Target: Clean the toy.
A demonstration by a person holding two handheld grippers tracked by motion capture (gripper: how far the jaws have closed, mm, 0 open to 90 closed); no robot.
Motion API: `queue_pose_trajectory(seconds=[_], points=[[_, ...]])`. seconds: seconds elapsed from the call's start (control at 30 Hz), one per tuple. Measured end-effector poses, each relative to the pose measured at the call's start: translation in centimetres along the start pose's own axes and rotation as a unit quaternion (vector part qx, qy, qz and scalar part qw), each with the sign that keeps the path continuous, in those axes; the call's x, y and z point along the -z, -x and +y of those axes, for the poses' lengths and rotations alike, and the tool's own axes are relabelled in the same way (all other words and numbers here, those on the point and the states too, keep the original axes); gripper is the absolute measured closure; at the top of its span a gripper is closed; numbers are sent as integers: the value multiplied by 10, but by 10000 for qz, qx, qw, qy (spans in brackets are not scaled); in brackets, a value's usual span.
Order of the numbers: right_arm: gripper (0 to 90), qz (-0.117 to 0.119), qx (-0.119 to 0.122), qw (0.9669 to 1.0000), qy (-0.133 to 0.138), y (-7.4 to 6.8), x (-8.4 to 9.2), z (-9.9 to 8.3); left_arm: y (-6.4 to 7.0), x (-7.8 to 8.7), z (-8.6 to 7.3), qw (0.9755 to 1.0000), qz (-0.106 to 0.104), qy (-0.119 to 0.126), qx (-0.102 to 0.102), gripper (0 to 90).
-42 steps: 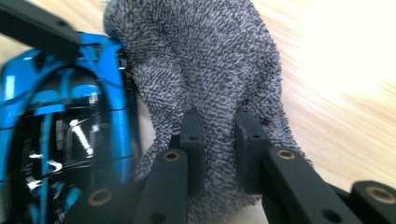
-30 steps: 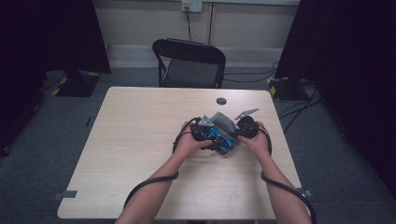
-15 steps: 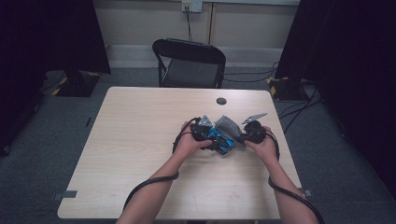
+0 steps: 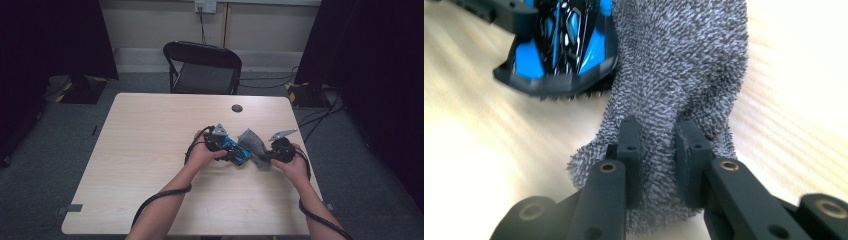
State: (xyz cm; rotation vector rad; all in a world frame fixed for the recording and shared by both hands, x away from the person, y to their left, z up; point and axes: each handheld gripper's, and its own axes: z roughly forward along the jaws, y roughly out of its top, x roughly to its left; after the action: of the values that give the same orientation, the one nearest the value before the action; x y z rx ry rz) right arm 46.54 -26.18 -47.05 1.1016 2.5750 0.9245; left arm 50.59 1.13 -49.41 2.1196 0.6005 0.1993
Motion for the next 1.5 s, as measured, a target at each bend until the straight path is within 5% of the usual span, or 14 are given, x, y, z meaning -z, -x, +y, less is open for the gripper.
queue_pose_trajectory(seconds=[0.57,0.77,1.17,1.5], points=[[763,33,-152,9999,-23,4,28,-33,0,0,0,10000,18,-14,-9,133],[763,-94,-411,9991,109,11,42,-38,0,0,0,10000,24,-26,-1,133],[762,-438,-759,9953,409,25,47,-7,0,0,0,10000,7,-2,-5,133],[763,-492,-671,9955,442,24,35,21,0,0,-1,10000,6,16,2,133]])
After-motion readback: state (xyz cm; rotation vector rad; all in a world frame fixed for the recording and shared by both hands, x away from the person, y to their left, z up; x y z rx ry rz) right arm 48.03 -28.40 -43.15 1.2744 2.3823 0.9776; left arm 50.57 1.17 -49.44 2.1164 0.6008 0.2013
